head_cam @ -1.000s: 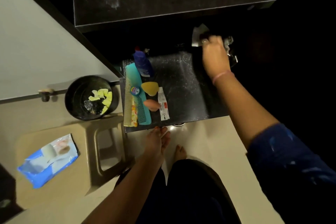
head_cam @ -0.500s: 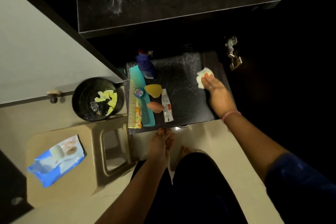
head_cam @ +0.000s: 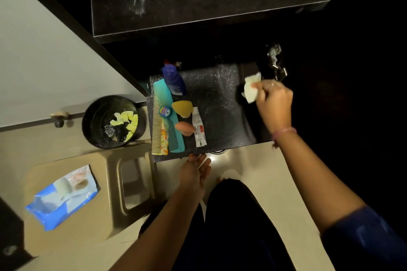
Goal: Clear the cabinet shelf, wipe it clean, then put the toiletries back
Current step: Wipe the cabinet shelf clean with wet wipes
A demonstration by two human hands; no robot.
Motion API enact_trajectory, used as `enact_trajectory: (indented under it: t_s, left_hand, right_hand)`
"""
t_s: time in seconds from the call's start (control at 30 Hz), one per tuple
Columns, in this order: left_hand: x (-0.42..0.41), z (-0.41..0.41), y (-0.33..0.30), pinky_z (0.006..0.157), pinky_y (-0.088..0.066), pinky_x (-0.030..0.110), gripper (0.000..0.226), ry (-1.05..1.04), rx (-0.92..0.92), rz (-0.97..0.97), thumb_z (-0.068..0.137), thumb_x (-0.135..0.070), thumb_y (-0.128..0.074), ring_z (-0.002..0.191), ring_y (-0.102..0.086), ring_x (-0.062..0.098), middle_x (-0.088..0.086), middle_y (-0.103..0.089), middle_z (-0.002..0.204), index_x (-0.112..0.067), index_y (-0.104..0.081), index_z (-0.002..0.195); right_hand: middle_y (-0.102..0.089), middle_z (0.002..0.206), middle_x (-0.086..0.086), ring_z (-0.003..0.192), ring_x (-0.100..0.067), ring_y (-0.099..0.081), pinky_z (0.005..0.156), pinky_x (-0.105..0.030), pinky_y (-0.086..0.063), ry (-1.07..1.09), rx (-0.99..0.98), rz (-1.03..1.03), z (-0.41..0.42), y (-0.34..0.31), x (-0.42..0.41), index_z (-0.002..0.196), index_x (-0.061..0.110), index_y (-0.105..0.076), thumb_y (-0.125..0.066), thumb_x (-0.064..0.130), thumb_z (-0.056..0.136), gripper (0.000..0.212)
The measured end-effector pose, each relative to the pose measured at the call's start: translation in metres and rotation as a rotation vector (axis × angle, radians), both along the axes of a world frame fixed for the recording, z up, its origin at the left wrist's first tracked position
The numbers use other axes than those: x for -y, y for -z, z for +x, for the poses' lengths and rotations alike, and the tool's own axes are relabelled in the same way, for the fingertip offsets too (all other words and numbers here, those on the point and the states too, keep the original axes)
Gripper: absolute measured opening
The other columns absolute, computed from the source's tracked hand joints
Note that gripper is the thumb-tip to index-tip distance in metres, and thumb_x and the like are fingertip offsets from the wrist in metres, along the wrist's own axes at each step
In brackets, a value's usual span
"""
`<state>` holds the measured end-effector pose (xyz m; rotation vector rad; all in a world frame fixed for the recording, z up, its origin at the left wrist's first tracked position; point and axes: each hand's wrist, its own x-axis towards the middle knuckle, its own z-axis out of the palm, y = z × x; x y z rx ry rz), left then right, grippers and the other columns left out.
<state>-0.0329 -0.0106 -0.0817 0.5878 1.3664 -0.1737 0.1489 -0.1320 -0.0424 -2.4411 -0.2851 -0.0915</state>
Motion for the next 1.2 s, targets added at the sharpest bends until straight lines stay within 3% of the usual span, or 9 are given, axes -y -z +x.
enact_trajectory:
  t_s: [0.23, 0.4, 0.5, 0.63, 0.8, 0.9, 0.97, 1.13, 1.2]
  left_hand:
    - [-0.003, -0.001, 0.004, 0.068, -0.049, 0.027, 0.035, -0.04, -0.001, -0.007, 0.102, -0.023, -0.035, 0.1, -0.062, 0.022, 0.01, -0.064, 0.117, -0.009, -0.051, 0.129]
    - [-0.003, -0.002, 0.008, 0.075, -0.05, 0.029, 0.034, -0.043, 0.001, -0.016, 0.102, -0.024, -0.033, 0.089, -0.063, 0.017, 0.002, -0.067, 0.095, -0.01, -0.052, 0.127]
    - [-0.003, 0.001, 0.005, 0.084, -0.048, 0.032, 0.035, -0.059, -0.004, -0.025, 0.102, -0.024, -0.032, 0.095, -0.061, 0.02, 0.002, -0.066, 0.097, -0.01, -0.052, 0.127]
    - [-0.002, 0.002, -0.001, 0.087, -0.045, 0.033, 0.036, -0.083, 0.001, -0.042, 0.102, -0.023, -0.031, 0.099, -0.059, 0.021, 0.007, -0.063, 0.114, -0.009, -0.05, 0.13]
    - [-0.002, 0.002, -0.002, 0.087, -0.045, 0.032, 0.037, -0.092, 0.017, -0.052, 0.102, -0.022, -0.032, 0.101, -0.057, 0.021, 0.007, -0.063, 0.109, -0.008, -0.047, 0.133]
    - [-0.003, 0.002, -0.001, 0.088, -0.045, 0.033, 0.037, -0.087, 0.012, -0.061, 0.102, -0.022, -0.033, 0.102, -0.058, 0.021, 0.011, -0.06, 0.124, -0.008, -0.047, 0.134]
    - [-0.002, 0.002, -0.002, 0.089, -0.046, 0.032, 0.037, -0.098, 0.002, -0.067, 0.102, -0.023, -0.034, 0.103, -0.059, 0.021, 0.011, -0.06, 0.127, -0.009, -0.048, 0.133]
    - [-0.003, 0.005, -0.005, 0.083, -0.049, 0.031, 0.037, -0.14, -0.01, -0.095, 0.102, -0.021, -0.035, 0.116, -0.057, 0.024, 0.012, -0.057, 0.131, -0.01, -0.045, 0.136]
    - [-0.004, 0.005, -0.005, 0.083, -0.05, 0.032, 0.037, -0.128, -0.012, -0.099, 0.102, -0.021, -0.035, 0.112, -0.059, 0.022, 0.013, -0.058, 0.13, -0.01, -0.046, 0.135]
  right_hand:
    - [-0.062, 0.113, -0.028, 0.104, -0.041, -0.058, 0.088, -0.041, -0.045, -0.079, -0.239, -0.363, 0.107, 0.032, -0.074, 0.111, -0.009, -0.059, -0.041, 0.006, 0.092, 0.03]
    - [-0.054, 0.122, -0.032, 0.115, -0.042, -0.047, 0.099, -0.042, -0.033, -0.25, -0.144, -0.529, 0.085, 0.053, -0.073, 0.122, -0.007, -0.052, -0.035, 0.019, 0.097, 0.04]
    - [-0.033, 0.142, -0.027, 0.133, -0.041, -0.028, 0.114, -0.04, -0.02, -0.303, -0.144, -0.58, 0.072, 0.06, -0.064, 0.141, -0.001, -0.031, -0.032, 0.004, 0.094, 0.048]
    - [-0.031, 0.148, -0.019, 0.133, -0.036, -0.033, 0.109, -0.037, -0.031, -0.222, -0.185, -0.454, 0.041, 0.053, -0.05, 0.144, 0.003, -0.03, -0.035, -0.007, 0.092, 0.053]
    - [-0.054, 0.13, -0.007, 0.121, -0.023, -0.05, 0.105, -0.037, -0.039, -0.374, -0.207, -0.42, -0.042, 0.055, -0.004, 0.126, 0.025, -0.056, -0.05, 0.022, 0.096, 0.031]
    - [-0.066, 0.117, -0.008, 0.105, -0.024, -0.064, 0.088, -0.034, -0.053, -0.461, -0.108, -0.412, -0.092, 0.06, 0.034, 0.115, 0.016, -0.067, -0.071, -0.01, 0.065, 0.057]
    - [-0.069, 0.112, -0.006, 0.101, -0.022, -0.066, 0.079, -0.028, -0.057, -0.564, -0.109, -0.511, -0.108, 0.055, 0.052, 0.109, 0.016, -0.069, -0.074, -0.011, 0.053, 0.063]
    - [-0.068, 0.098, -0.013, 0.093, -0.031, -0.066, 0.075, -0.034, -0.053, -0.405, -0.328, -0.67, -0.065, 0.005, 0.017, 0.106, 0.015, -0.06, -0.049, -0.003, 0.083, 0.031]
    - [-0.065, 0.097, -0.018, 0.09, -0.037, -0.065, 0.077, -0.041, -0.054, -0.253, -0.279, -0.488, -0.022, -0.004, -0.004, 0.104, 0.011, -0.059, -0.051, -0.004, 0.08, 0.029]
